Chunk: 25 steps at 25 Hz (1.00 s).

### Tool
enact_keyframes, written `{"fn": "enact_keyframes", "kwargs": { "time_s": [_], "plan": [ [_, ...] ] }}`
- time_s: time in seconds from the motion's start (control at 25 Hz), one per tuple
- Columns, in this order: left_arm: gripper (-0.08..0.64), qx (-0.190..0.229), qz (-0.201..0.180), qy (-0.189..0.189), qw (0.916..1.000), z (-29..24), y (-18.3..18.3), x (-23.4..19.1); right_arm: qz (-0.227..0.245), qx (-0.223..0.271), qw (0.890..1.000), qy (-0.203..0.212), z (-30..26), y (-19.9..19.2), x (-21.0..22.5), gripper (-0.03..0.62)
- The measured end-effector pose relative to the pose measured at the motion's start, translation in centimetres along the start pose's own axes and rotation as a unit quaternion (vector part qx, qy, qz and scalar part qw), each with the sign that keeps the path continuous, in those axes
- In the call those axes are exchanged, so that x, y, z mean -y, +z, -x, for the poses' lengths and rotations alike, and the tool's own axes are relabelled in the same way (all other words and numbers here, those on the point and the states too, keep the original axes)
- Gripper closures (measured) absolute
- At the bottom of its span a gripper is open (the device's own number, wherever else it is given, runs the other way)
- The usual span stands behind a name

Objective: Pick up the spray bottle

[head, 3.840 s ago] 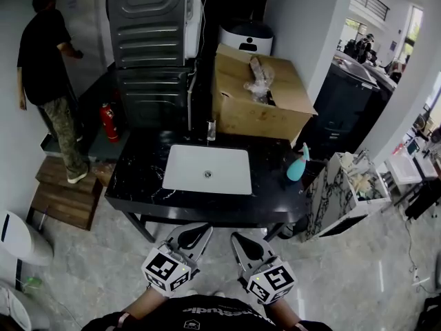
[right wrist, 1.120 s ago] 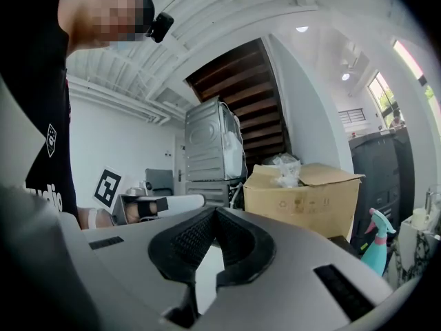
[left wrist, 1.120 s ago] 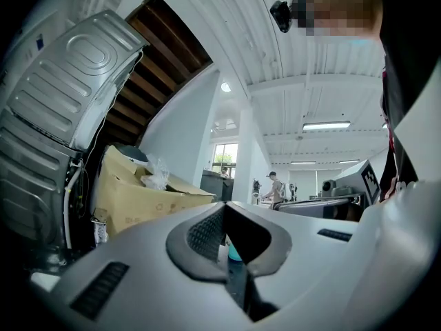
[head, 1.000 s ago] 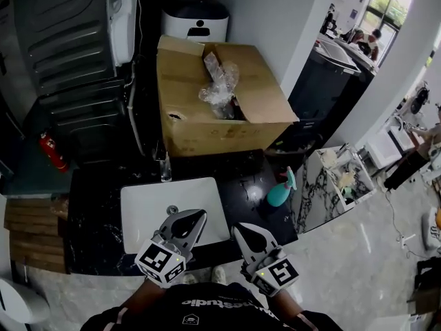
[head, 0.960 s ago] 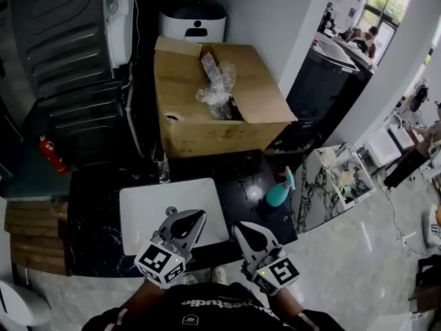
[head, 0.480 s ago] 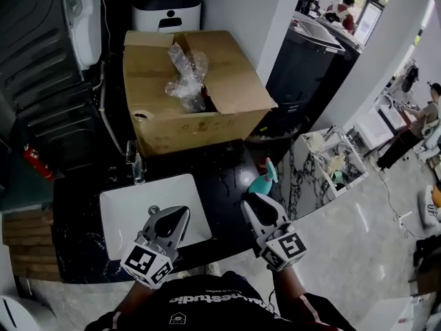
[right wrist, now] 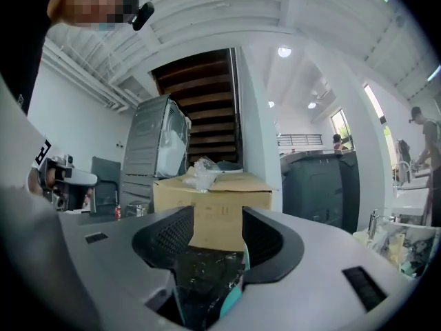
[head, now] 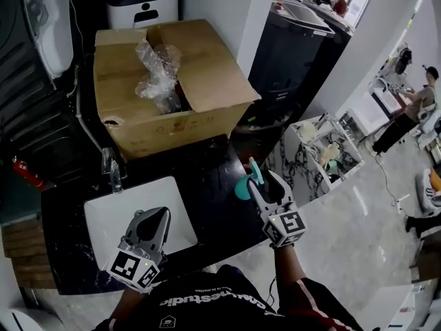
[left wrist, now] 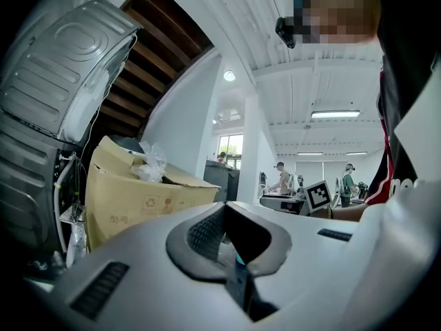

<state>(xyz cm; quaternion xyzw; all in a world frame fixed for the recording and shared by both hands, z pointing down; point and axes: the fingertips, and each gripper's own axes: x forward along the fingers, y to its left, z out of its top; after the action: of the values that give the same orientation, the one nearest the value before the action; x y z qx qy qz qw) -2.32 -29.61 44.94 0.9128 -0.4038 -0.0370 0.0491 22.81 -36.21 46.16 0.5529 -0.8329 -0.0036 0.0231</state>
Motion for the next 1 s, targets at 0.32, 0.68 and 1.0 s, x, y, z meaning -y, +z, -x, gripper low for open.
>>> {"fn": "enact_keyframes", "kwargs": {
  "time_s": [0.32, 0.68, 1.0],
  "plan": [
    [0.545, -0.028, -0.003, 0.003, 0.9996, -3.6, -1.4, -0.1, -0.016, -0.046, 0.999, -0.006, -3.9, -6.3, 5.2, 0.344],
    [0.545, -0.04, 0.0, 0.019, 0.999, -4.4, -2.1, -0.8, -0.024, -0.081, 0.996, 0.013, -5.9, -9.8, 5.6, 0.477],
    [0.545, -0.023, -0.005, 0.03, 0.9993, -2.7, -1.1, -0.9, -0.005, -0.077, 0.997, 0.015, -5.3, -8.8, 4.6, 0.489]
  ]
}}
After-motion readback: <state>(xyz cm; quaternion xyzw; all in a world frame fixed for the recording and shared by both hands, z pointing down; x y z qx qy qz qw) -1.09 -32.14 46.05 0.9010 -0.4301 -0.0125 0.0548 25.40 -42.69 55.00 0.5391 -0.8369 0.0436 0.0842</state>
